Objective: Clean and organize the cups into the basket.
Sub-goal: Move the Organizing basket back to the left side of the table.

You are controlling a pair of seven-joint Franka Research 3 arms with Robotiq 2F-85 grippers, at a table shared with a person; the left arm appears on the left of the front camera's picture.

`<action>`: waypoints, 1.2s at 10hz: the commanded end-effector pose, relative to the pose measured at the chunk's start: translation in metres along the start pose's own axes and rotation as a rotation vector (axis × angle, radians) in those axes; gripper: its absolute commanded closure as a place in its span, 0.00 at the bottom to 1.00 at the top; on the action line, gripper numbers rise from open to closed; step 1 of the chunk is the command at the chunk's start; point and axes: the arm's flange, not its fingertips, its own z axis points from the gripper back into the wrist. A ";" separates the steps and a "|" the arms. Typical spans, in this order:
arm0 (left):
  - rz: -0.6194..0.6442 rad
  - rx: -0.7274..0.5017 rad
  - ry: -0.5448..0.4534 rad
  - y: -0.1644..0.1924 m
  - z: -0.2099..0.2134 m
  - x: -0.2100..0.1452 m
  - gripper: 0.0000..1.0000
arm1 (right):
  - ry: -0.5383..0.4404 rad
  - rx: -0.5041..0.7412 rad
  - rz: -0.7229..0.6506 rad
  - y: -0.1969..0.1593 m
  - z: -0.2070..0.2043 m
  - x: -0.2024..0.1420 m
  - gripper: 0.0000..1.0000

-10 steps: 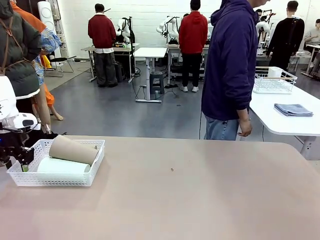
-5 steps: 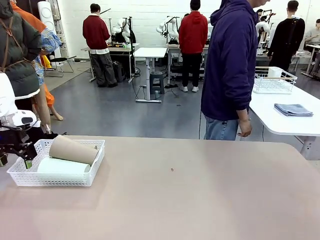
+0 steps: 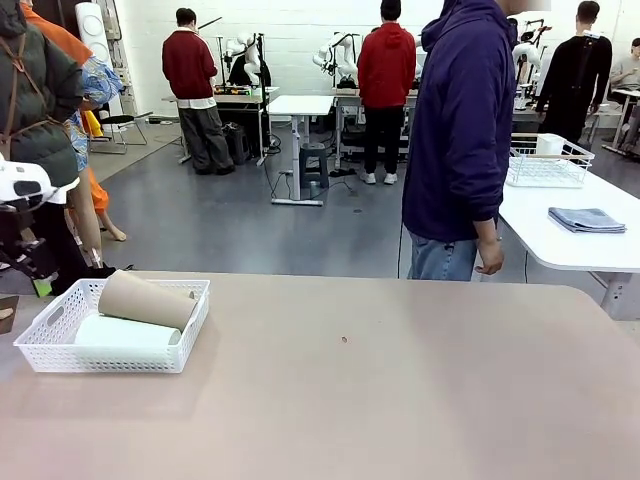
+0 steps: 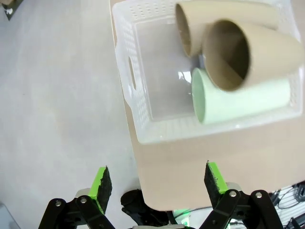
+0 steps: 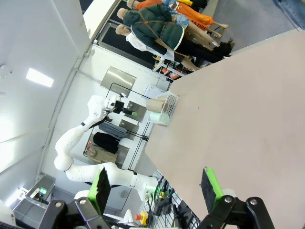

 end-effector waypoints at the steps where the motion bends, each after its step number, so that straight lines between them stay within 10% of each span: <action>1: -0.043 -0.028 -0.024 -0.008 0.010 -0.036 0.00 | -0.002 -0.008 0.001 0.000 0.000 0.001 0.00; 12: -0.008 -0.063 0.007 -0.001 0.015 -0.037 0.00 | -0.002 -0.008 0.001 0.000 0.000 0.001 0.00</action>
